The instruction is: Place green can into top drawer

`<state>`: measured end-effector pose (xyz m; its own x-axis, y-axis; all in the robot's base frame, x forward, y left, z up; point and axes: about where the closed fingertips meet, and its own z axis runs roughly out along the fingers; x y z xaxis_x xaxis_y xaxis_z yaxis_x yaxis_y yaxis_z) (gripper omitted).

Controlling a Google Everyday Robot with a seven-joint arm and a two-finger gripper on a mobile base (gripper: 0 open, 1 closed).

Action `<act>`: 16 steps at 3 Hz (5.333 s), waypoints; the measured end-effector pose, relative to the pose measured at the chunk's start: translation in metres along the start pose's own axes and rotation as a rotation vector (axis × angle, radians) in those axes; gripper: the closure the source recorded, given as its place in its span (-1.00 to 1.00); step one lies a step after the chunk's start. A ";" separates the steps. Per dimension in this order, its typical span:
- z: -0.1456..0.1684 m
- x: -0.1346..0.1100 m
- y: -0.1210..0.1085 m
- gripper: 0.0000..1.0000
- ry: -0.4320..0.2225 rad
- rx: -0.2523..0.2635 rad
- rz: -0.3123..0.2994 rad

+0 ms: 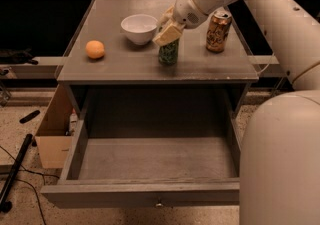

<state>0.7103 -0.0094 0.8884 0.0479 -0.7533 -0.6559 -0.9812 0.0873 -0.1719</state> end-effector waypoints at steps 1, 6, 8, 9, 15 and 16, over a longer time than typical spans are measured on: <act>-0.006 -0.006 -0.002 1.00 0.000 0.000 0.000; -0.165 -0.059 0.171 1.00 -0.303 0.210 0.080; -0.162 -0.021 0.202 1.00 -0.308 0.206 0.194; -0.120 -0.005 0.221 1.00 -0.341 0.193 0.244; 0.088 0.084 0.221 1.00 -0.356 0.045 0.292; 0.082 0.115 0.216 1.00 -0.326 0.064 0.289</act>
Offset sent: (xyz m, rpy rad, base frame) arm -0.0563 -0.0319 0.0668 0.0438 -0.0704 -0.0145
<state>0.5195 -0.0235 0.7155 -0.1601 -0.4477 -0.8797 -0.9500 0.3120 0.0141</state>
